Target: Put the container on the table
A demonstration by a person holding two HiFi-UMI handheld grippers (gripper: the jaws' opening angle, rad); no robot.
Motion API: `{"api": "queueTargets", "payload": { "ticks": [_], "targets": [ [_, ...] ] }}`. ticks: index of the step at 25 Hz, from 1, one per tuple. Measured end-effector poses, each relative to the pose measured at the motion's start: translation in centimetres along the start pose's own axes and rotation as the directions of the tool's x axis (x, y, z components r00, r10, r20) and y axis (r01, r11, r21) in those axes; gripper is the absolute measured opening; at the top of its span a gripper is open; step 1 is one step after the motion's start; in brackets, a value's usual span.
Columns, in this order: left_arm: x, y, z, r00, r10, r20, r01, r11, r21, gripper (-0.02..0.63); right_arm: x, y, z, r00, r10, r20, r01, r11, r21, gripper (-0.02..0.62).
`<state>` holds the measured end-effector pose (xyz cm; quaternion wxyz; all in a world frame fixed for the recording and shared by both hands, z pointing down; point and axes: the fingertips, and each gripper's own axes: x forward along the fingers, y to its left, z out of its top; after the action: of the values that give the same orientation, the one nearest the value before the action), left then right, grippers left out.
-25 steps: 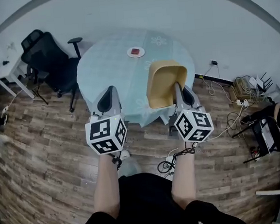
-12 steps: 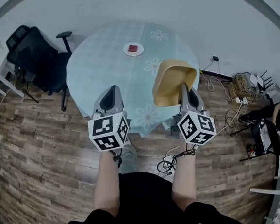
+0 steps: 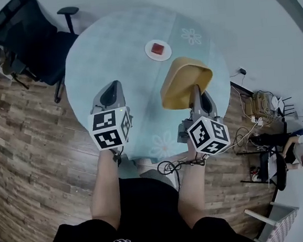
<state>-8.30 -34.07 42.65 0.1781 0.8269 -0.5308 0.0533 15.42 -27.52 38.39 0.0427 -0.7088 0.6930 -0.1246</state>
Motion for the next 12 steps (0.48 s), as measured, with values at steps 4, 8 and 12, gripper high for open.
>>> {"api": "queueTargets", "payload": {
  "ticks": [4, 8, 12],
  "targets": [
    [2.8, 3.6, -1.5, 0.997, 0.061, -0.05, -0.062, 0.998, -0.03, 0.002, 3.4, -1.0, -2.1, 0.997, -0.026, -0.078, 0.024, 0.999, -0.023, 0.012],
    [5.2, 3.1, -2.5, 0.996, 0.037, -0.08, -0.04, 0.999, -0.03, 0.002, 5.6, -2.4, -4.1, 0.988, -0.038, -0.148, 0.035, 0.999, -0.018, 0.012],
    [6.7, 2.9, -5.2, 0.989, 0.05, -0.139, -0.056, 0.998, -0.039, 0.002, 8.2, -1.4, -7.0, 0.969, 0.031, -0.245, -0.039, 0.999, -0.028, 0.012]
  ]
}}
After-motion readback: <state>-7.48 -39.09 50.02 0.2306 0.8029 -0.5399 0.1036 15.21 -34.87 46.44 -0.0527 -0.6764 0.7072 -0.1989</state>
